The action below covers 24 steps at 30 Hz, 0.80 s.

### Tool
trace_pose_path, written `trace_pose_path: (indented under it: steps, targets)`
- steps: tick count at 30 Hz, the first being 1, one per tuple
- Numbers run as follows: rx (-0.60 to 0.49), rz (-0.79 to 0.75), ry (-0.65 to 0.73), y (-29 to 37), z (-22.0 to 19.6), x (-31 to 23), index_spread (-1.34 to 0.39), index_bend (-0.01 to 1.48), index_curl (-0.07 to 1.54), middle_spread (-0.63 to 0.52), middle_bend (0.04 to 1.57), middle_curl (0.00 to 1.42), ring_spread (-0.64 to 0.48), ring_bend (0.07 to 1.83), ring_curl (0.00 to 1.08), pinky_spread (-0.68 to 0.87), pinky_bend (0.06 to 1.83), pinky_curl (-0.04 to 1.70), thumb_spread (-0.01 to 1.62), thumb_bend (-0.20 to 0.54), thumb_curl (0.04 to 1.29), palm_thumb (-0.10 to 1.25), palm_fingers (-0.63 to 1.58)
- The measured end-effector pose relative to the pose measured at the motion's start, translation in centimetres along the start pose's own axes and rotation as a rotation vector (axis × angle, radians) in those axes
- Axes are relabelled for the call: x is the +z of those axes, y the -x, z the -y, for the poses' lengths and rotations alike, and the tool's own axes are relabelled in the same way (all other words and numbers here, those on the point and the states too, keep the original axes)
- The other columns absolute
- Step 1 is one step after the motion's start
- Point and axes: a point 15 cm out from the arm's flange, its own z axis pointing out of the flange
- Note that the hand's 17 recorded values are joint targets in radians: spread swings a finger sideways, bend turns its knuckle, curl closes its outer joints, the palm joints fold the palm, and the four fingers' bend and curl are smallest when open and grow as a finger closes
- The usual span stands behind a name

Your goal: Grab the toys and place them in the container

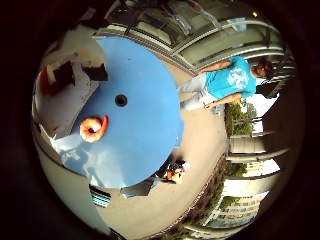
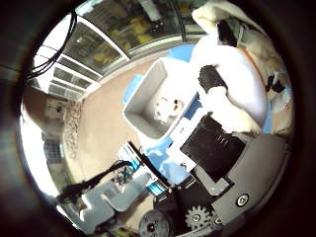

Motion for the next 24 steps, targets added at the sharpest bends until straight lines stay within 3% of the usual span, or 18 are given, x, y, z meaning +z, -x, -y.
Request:
trace_pose_path:
  steps: [7, 14, 18, 21, 24]
  targets:
    - [-0.011, 0.073, 0.027, 5.7, 3.0, 1.6, -0.66, 0.69, 1.31, -0.12, 1.37, 0.87, -0.06, 1.60, 0.66, 0.13, 1.70, 0.56, 1.03, -0.015, 0.86, 0.91, 0.91]
    - [0.007, 0.155, 0.129, 8.7, 6.1, 9.0, -0.67, 0.65, 1.35, -0.12, 1.38, 0.87, -0.06, 1.61, 0.67, 0.13, 1.69, 0.59, 1.04, -0.015, 0.87, 0.90, 0.89]
    - [0.030, 0.242, 0.142, 10.2, 7.3, 12.1, -0.67, 0.65, 1.37, -0.13, 1.37, 0.88, -0.06, 1.58, 0.67, 0.13, 1.66, 0.61, 1.05, -0.050, 0.85, 0.79, 0.86]
    - [0.053, 0.254, 0.161, 9.4, 6.8, 12.9, -0.67, 0.65, 1.30, -0.11, 1.27, 0.82, -0.01, 1.45, 0.61, 0.19, 1.55, 0.58, 1.10, -0.058, 0.78, 0.69, 0.90]
    - [0.069, 0.255, 0.176, 8.6, 6.0, 13.0, -0.63, 0.45, 1.19, -0.11, 0.96, 0.70, 0.05, 1.26, 0.57, 0.26, 1.53, 0.59, 1.14, -0.047, 0.69, 0.62, 0.30]
